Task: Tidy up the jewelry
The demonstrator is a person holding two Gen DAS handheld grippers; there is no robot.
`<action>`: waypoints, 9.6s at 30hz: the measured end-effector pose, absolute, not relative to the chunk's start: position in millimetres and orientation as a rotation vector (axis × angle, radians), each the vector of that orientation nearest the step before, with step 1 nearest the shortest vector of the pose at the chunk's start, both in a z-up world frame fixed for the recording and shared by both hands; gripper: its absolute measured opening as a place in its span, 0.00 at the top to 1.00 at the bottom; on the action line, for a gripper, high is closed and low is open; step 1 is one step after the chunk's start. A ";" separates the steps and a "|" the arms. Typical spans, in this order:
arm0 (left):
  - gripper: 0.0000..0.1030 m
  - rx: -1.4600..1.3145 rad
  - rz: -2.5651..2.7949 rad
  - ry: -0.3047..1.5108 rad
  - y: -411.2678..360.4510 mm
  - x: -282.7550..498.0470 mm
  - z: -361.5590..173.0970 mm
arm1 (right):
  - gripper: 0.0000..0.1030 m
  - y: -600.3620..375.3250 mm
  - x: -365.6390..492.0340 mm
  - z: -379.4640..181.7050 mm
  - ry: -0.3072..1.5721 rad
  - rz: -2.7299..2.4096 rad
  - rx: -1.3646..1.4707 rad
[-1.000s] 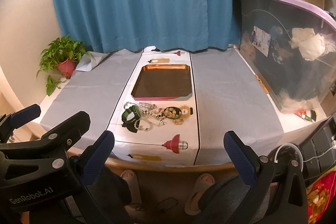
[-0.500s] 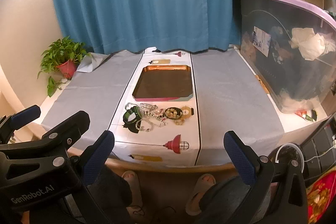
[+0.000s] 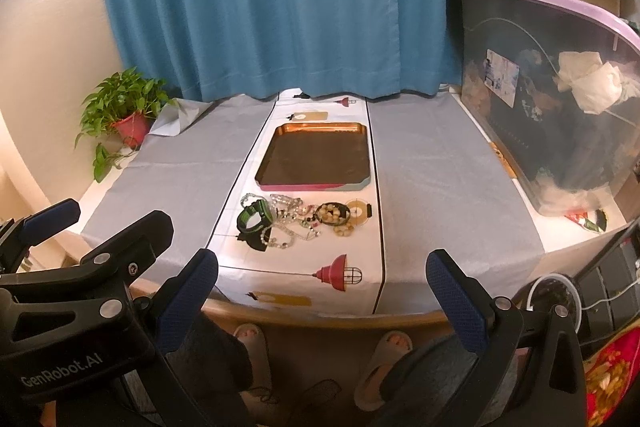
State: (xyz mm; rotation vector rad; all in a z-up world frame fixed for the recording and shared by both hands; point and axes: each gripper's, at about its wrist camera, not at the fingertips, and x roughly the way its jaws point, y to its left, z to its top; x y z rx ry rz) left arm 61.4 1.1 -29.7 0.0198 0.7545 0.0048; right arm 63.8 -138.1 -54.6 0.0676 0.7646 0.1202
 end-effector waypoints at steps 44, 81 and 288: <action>0.00 -0.171 -0.077 0.948 112.2 241.2 -250.9 | 0.00 -184.5 211.0 -236.0 0.672 0.279 0.044; 0.15 -0.083 -0.171 0.826 79.5 278.2 -293.2 | 0.15 -135.4 291.6 -303.0 0.690 0.418 0.032; 0.93 -0.018 -0.203 0.776 45.7 246.0 -301.2 | 0.68 -130.6 260.7 -313.7 0.713 0.304 -0.108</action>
